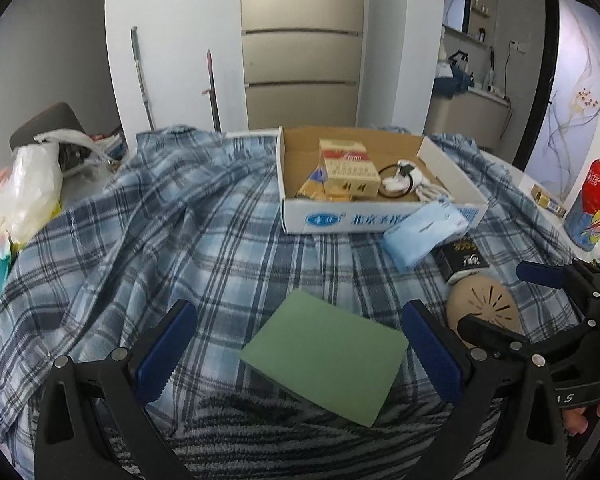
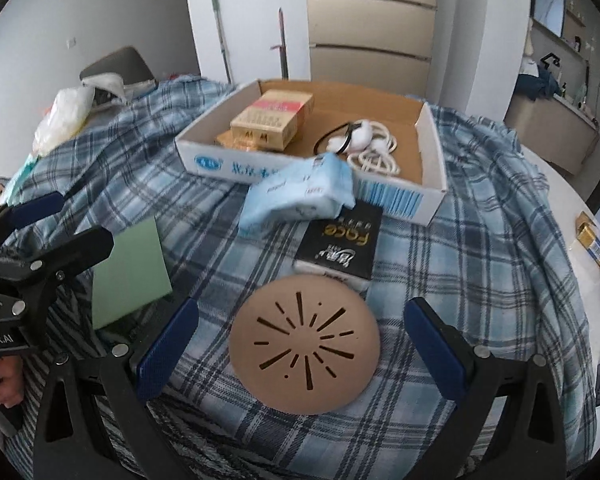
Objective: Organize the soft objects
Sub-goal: 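Lower the left tool to the green card while the right tool grasps the tan disc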
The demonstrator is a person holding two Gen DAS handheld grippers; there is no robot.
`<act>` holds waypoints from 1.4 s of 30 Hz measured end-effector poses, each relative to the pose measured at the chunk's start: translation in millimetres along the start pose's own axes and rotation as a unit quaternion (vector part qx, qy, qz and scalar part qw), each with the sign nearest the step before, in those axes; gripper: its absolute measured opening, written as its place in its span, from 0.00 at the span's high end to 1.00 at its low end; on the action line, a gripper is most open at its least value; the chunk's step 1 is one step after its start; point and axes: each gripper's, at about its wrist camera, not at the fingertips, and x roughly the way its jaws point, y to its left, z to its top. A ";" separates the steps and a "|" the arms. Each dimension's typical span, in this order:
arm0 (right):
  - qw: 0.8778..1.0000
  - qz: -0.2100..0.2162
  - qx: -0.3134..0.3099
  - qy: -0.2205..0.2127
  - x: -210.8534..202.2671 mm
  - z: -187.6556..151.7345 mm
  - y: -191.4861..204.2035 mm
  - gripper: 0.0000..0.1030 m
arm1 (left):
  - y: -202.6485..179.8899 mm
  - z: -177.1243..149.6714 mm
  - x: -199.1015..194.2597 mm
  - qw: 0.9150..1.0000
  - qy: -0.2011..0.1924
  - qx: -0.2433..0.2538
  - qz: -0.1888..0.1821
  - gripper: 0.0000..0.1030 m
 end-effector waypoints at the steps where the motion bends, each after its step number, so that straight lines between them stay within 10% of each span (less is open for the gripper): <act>1: 1.000 0.000 -0.003 0.005 1.9 -0.2 1.3 0.01 | -0.4 -0.4 1.2 1.000 0.003 0.001 0.000 0.00; 15: 0.999 -0.010 -0.016 0.043 15.4 -4.0 4.1 0.07 | -1.1 -1.4 3.2 1.000 0.012 -0.002 -0.013 0.00; 29: 1.000 -0.014 -0.012 -0.004 -7.2 -2.7 0.9 0.20 | 10.1 5.6 39.1 0.973 0.176 -0.104 -0.108 0.00; 42: 0.999 -0.018 -0.024 -0.019 -14.4 -2.9 7.4 0.20 | 6.3 23.2 73.3 0.946 0.276 -0.168 -0.009 0.00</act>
